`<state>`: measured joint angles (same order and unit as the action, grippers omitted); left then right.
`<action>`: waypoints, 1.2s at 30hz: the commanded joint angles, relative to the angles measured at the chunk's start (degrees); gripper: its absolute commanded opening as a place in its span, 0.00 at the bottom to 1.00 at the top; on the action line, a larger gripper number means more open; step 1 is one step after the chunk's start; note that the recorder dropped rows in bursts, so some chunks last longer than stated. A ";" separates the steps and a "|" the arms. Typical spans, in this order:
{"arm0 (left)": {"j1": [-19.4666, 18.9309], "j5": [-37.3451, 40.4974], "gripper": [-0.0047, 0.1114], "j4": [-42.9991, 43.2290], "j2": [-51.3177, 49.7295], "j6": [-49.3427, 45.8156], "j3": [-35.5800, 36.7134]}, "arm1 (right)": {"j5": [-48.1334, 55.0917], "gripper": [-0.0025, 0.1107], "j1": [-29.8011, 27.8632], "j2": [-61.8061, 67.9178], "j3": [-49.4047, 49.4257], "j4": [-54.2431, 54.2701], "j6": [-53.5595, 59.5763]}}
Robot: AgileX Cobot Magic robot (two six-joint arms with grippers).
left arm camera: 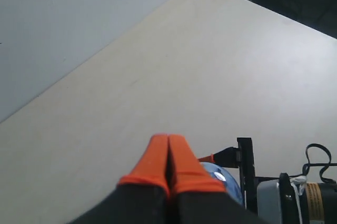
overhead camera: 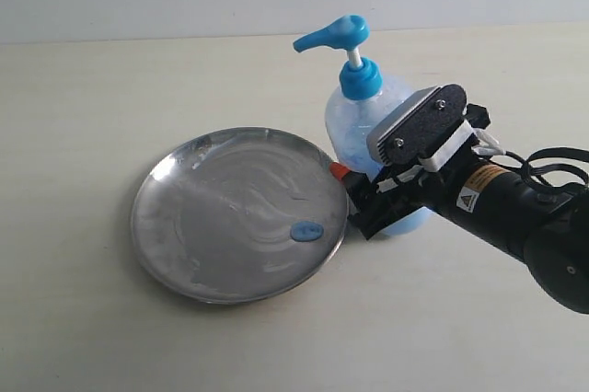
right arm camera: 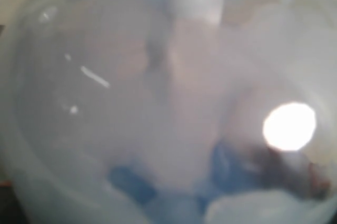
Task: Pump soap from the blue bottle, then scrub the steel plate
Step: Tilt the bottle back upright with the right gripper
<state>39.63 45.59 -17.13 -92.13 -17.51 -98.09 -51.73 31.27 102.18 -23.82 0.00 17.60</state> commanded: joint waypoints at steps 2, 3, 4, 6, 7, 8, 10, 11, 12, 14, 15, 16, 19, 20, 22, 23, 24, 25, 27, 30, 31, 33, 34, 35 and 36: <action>0.30 -0.81 0.04 0.76 0.92 2.29 0.06 | -3.66 0.02 -0.12 -0.25 0.10 0.00 -1.75; 0.30 -0.81 0.04 0.76 1.05 2.88 0.06 | -3.66 0.02 -0.12 -0.25 0.10 0.00 -1.75; 0.30 -0.81 0.04 0.76 1.05 3.41 0.06 | -3.66 0.02 -0.12 -0.25 0.10 0.00 -2.32; 0.30 -0.81 0.04 0.76 1.05 3.41 0.06 | -4.02 0.02 -0.12 -0.25 0.10 0.00 -2.64; 0.30 -0.70 0.04 0.76 1.05 3.52 0.06 | -4.01 0.02 -0.12 -0.25 0.10 0.52 -2.71; 0.30 -0.53 0.04 0.76 1.05 3.65 0.06 | -4.01 0.02 -0.12 -0.25 0.10 1.28 -2.94; 0.30 0.27 0.04 0.76 1.05 4.25 0.06 | -4.46 0.02 -0.12 -0.25 0.10 2.68 -4.15; 0.30 0.92 0.04 0.76 1.05 4.35 0.06 | -4.63 0.02 -0.12 -0.25 0.10 2.68 -4.28; 0.30 1.52 0.04 0.86 1.05 4.35 0.06 | -4.76 0.02 -0.12 -0.25 0.10 2.68 -4.86; 0.30 2.13 0.04 0.89 1.05 4.49 0.06 | -5.01 0.02 -0.12 -0.25 0.10 3.07 -6.01; 0.30 2.26 0.04 0.89 1.05 4.49 0.06 | -5.14 0.02 -0.42 -0.25 0.10 3.07 -6.33; 0.30 2.26 0.04 0.89 1.05 4.49 0.06 | -5.14 0.02 -0.84 -0.25 0.10 3.07 -7.20; 0.30 2.27 0.04 1.52 1.05 4.49 0.10 | -8.00 0.02 -2.77 -0.67 1.35 3.07 -9.33; 0.30 2.27 0.04 1.64 1.05 4.49 0.36 | -9.44 0.02 -3.62 -1.08 2.12 3.07 -10.62; 0.30 2.17 0.04 1.73 1.05 4.49 1.24 | -11.83 0.02 -5.23 -2.02 3.50 2.54 -12.15; 0.30 2.04 0.04 1.75 1.05 4.49 1.68 | -12.20 0.02 -6.05 -2.43 4.06 2.43 -12.93; 0.30 1.92 0.04 1.75 1.05 4.49 2.31 | -12.20 0.02 -6.76 -2.79 4.25 1.81 -13.34; 0.30 1.54 0.04 1.75 1.05 4.49 3.03 | -12.20 0.02 -7.44 -2.91 4.43 0.98 -13.59; 0.30 0.63 0.04 1.75 1.05 4.49 4.40 | -12.62 0.02 -8.64 -3.00 4.53 -1.23 -16.07; 0.30 -0.18 0.04 1.75 1.05 4.49 6.27 | -12.62 0.02 -10.36 -3.00 4.53 -4.59 -18.29; 0.30 -0.47 0.04 1.75 1.05 4.49 7.01 | -12.62 0.02 -10.64 -3.00 4.53 -5.13 -18.29; 0.30 -0.99 0.04 1.75 1.13 4.49 8.63 | -13.00 0.02 -11.36 -3.00 4.78 -5.56 -18.94; 0.30 -1.42 0.04 1.85 1.17 4.49 9.53 | -13.72 0.02 -11.66 -3.00 5.29 -5.67 -19.11; 0.30 -1.96 0.04 1.85 1.42 4.49 10.49 | -15.27 0.02 -11.97 -3.00 5.96 -5.94 -19.11; 0.30 -2.68 0.04 1.85 1.56 4.49 11.34 | -17.51 0.02 -12.31 -3.00 6.86 -6.24 -19.11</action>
<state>39.63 45.13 -15.62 -91.48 -13.43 -89.06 -59.37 20.05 100.55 -18.01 -5.31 -1.06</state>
